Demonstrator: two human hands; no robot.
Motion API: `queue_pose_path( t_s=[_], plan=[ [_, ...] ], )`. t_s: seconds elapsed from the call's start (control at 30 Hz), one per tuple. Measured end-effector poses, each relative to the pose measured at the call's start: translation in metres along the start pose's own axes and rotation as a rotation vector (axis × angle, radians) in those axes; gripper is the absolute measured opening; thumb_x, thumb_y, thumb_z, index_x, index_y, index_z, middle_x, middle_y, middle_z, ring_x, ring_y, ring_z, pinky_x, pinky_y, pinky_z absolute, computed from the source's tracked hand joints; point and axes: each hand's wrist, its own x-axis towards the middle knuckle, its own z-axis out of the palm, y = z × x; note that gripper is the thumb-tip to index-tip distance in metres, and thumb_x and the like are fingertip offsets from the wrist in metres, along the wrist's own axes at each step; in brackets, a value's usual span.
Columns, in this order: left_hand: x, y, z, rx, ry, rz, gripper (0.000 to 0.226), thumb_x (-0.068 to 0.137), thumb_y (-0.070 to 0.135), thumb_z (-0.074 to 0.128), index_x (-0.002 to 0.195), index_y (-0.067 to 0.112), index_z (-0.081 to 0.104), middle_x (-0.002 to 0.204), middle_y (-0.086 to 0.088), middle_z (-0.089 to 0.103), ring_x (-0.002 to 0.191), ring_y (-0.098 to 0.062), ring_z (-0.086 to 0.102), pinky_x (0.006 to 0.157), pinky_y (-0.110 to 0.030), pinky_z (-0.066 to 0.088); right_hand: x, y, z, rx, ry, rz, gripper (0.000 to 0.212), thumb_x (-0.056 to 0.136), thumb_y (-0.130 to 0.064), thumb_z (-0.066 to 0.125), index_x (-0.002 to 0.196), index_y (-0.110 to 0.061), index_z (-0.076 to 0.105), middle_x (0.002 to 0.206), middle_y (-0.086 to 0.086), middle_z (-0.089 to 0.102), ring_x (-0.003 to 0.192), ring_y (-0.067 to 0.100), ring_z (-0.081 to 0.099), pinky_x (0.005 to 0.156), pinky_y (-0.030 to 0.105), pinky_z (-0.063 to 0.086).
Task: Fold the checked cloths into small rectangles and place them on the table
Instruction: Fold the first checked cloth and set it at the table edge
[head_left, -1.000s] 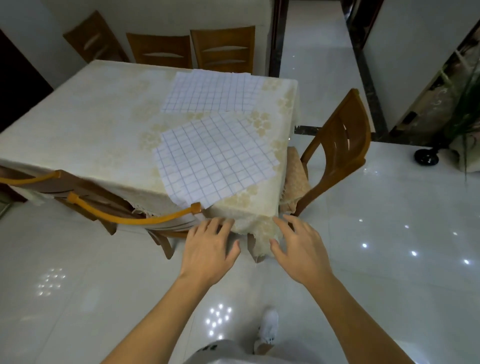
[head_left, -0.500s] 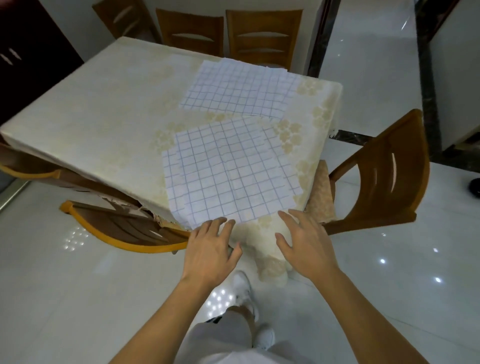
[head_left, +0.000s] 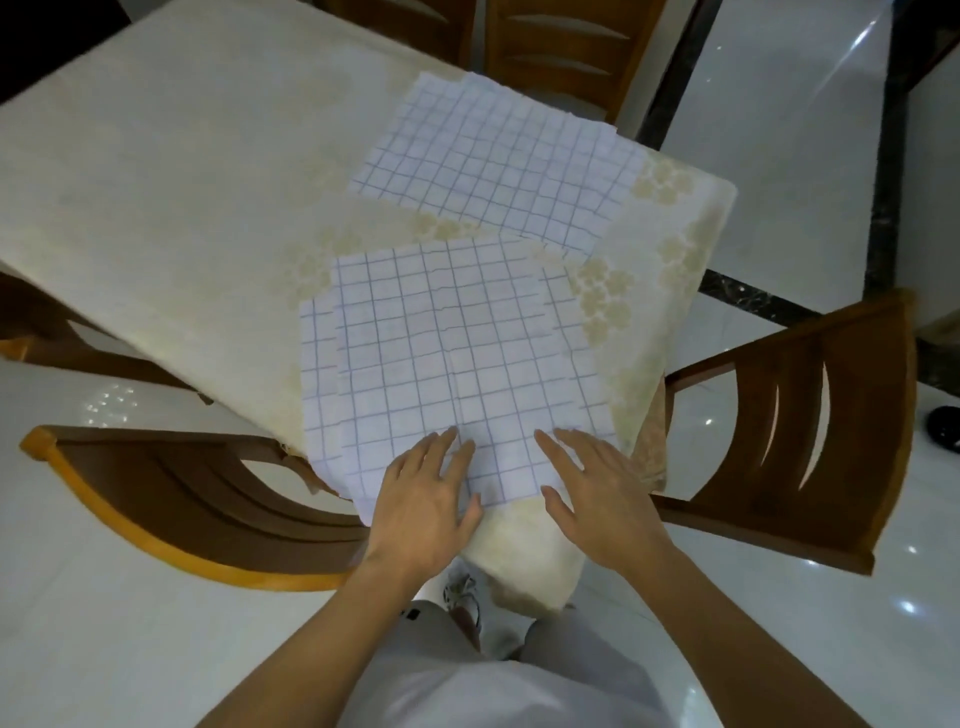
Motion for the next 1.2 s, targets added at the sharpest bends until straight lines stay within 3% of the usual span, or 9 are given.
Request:
queue_pose_path(
  t_s=[0.13, 0.23, 0.4, 0.5, 0.7, 0.97, 1.2],
  plan=[
    [0.003, 0.004, 0.029, -0.001, -0.086, 0.01, 0.063, 0.089, 0.048, 0.041, 0.142, 0.015, 0.051, 0.15, -0.01, 0.047, 0.134, -0.03, 0.049, 0.105, -0.044, 0.045, 0.013, 0.02, 0.013, -0.053, -0.017, -0.163, 0.056, 0.094, -0.039, 0.052, 0.146, -0.018, 0.047, 0.143, 0.011, 0.054, 0.129, 0.029, 0.053, 0.106, 0.048, 0.047],
    [0.006, 0.008, 0.049, -0.001, -0.12, 0.012, 0.066, 0.089, 0.047, 0.042, 0.145, 0.014, 0.046, 0.155, -0.011, 0.039, 0.139, -0.032, 0.041, 0.108, -0.047, 0.043, 0.025, 0.033, 0.026, -0.075, -0.056, -0.274, 0.055, 0.097, -0.041, 0.047, 0.146, -0.016, 0.046, 0.146, 0.012, 0.051, 0.134, 0.031, 0.049, 0.106, 0.049, 0.046],
    [0.006, 0.012, 0.068, 0.025, -0.156, 0.022, 0.067, 0.09, 0.041, 0.038, 0.151, 0.017, 0.036, 0.161, -0.011, 0.028, 0.147, -0.03, 0.029, 0.115, -0.046, 0.03, 0.035, 0.042, 0.054, -0.08, -0.124, -0.45, 0.058, 0.1, -0.04, 0.049, 0.15, -0.014, 0.04, 0.156, 0.01, 0.039, 0.145, 0.028, 0.034, 0.116, 0.047, 0.035],
    [0.006, 0.009, 0.076, 0.044, -0.157, 0.019, 0.063, 0.092, 0.04, 0.039, 0.151, 0.017, 0.037, 0.159, -0.012, 0.031, 0.146, -0.03, 0.029, 0.115, -0.047, 0.032, 0.036, 0.045, 0.071, -0.09, -0.12, -0.519, 0.06, 0.102, -0.045, 0.041, 0.151, -0.011, 0.038, 0.159, 0.01, 0.033, 0.148, 0.027, 0.028, 0.12, 0.046, 0.025],
    [0.001, 0.009, 0.089, 0.073, -0.138, 0.02, 0.058, 0.097, 0.037, 0.046, 0.15, 0.015, 0.038, 0.159, -0.013, 0.032, 0.147, -0.031, 0.028, 0.114, -0.048, 0.031, 0.03, 0.052, 0.095, -0.126, -0.176, -0.534, 0.067, 0.101, -0.052, 0.034, 0.153, -0.009, 0.032, 0.161, 0.007, 0.029, 0.151, 0.024, 0.021, 0.12, 0.046, 0.025],
    [0.0, 0.005, 0.093, 0.14, -0.127, 0.074, 0.054, 0.104, 0.037, 0.035, 0.151, 0.011, 0.035, 0.158, -0.014, 0.032, 0.146, -0.033, 0.029, 0.113, -0.049, 0.036, 0.025, 0.052, 0.103, -0.127, -0.076, -0.52, 0.06, 0.102, -0.046, 0.042, 0.15, -0.01, 0.039, 0.159, 0.007, 0.035, 0.149, 0.024, 0.026, 0.12, 0.047, 0.027],
    [-0.005, 0.008, 0.093, 0.242, -0.205, 0.119, 0.077, 0.092, 0.016, 0.062, 0.154, 0.002, 0.019, 0.161, -0.022, 0.017, 0.148, -0.041, 0.018, 0.118, -0.052, 0.028, 0.024, 0.049, 0.109, -0.136, 0.014, -0.52, 0.051, 0.104, -0.04, 0.044, 0.146, -0.01, 0.047, 0.154, 0.009, 0.042, 0.146, 0.027, 0.034, 0.115, 0.049, 0.034]
  ],
)
